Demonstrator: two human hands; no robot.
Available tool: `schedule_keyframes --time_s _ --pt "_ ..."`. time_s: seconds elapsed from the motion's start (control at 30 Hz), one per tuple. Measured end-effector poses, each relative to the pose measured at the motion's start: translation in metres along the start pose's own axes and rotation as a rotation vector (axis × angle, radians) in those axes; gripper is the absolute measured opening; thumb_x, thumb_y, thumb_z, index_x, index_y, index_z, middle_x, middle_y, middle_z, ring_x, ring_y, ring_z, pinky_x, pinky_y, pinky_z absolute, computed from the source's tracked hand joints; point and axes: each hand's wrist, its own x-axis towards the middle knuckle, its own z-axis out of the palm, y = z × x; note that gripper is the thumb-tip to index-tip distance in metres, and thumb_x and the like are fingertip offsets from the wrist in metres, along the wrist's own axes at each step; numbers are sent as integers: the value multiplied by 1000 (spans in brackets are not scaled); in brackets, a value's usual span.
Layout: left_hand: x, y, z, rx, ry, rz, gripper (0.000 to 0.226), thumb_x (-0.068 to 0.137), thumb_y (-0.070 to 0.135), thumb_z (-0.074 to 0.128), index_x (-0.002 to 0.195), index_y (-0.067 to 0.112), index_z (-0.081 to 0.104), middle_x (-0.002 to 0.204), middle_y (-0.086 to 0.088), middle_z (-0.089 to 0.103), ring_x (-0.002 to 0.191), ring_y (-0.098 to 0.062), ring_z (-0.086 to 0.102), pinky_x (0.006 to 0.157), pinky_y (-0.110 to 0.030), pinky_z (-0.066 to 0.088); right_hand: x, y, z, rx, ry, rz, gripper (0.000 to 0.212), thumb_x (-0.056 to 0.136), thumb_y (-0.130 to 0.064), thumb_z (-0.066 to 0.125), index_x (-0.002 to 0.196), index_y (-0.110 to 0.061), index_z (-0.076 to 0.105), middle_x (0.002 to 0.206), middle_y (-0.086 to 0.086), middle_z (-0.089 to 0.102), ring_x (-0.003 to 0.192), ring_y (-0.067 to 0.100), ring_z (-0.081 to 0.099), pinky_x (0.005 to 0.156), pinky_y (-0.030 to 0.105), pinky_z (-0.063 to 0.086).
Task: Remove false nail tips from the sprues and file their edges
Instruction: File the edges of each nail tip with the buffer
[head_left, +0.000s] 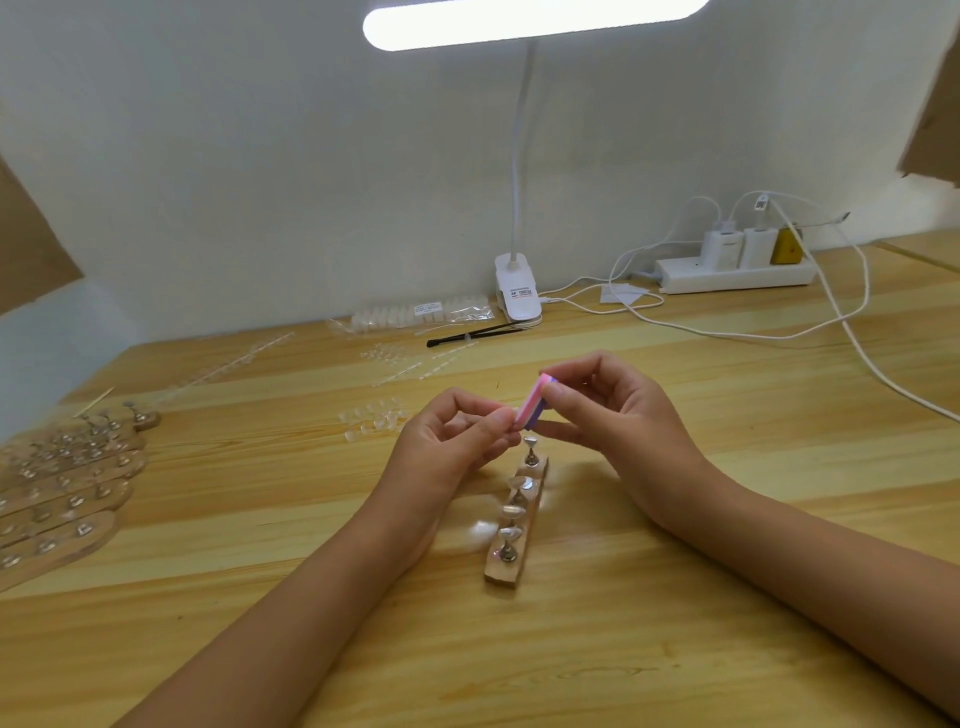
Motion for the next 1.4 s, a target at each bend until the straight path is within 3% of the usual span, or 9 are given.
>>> schedule_keyframes --time_s 0.13,0.27,0.37,0.57,0.73,0.93,1.1,1.23,1.4 --pt "0 0 0 21 -9 9 12 72 35 76 77 26 70 92 -11 76 94 -21 72 86 -27 57 -1 1 3 -29 -81 36 29 80 -19 70 101 -2 62 97 15 73 96 27 72 80 35 60" --pt "0 1 0 -16 -1 6 9 71 33 77 75 27 72 96 -13 76 96 -21 73 81 -21 55 1 -1 -1 18 12 13 25 80 -19 70 101 -6 66 92 4 74 93 21 72 77 31 59" --pt "0 -1 0 -6 0 30 9 76 32 75 83 27 74 95 -13 76 96 -19 72 84 -21 54 0 0 0 -29 -66 68 23 86 -17 69 105 -4 67 98 11 74 97 25 72 82 37 60" --pt "0 -2 1 10 31 73 14 82 34 70 93 28 77 100 -5 76 99 -18 72 89 -25 55 1 0 4 -55 -101 84 22 89 -12 68 107 0 66 99 12 74 97 24 72 80 32 60" --pt "1 -1 -1 -26 45 15 33 77 35 78 108 25 74 109 -3 76 106 -14 70 88 -20 54 1 -2 3 -37 -58 67 23 88 -15 68 107 -4 66 99 10 74 98 23 72 82 34 59" --pt "1 2 0 -125 36 -17 32 69 32 76 97 17 80 101 -8 76 95 -14 72 81 -19 55 -2 -1 7 -81 -143 81 27 84 -17 70 105 -2 65 97 8 74 93 24 73 78 31 60" --pt "0 1 0 -63 -17 -12 24 75 30 72 94 18 81 100 -4 77 94 -7 71 82 -16 53 -1 -5 2 -18 -12 39 27 81 -17 69 104 -4 65 94 5 74 93 19 73 77 26 58" --pt "1 1 1 -74 8 -18 29 73 34 72 93 15 80 92 -8 75 86 -13 70 79 -19 54 -3 -2 7 -78 -146 67 26 82 -20 71 101 -4 65 97 11 75 91 25 73 77 28 59" --pt "1 1 1 -32 1 -10 39 67 40 75 97 15 79 94 -2 77 88 -6 70 80 -16 53 0 -4 1 -10 -9 30 27 77 -23 71 99 -8 65 91 2 75 90 18 73 78 25 57"
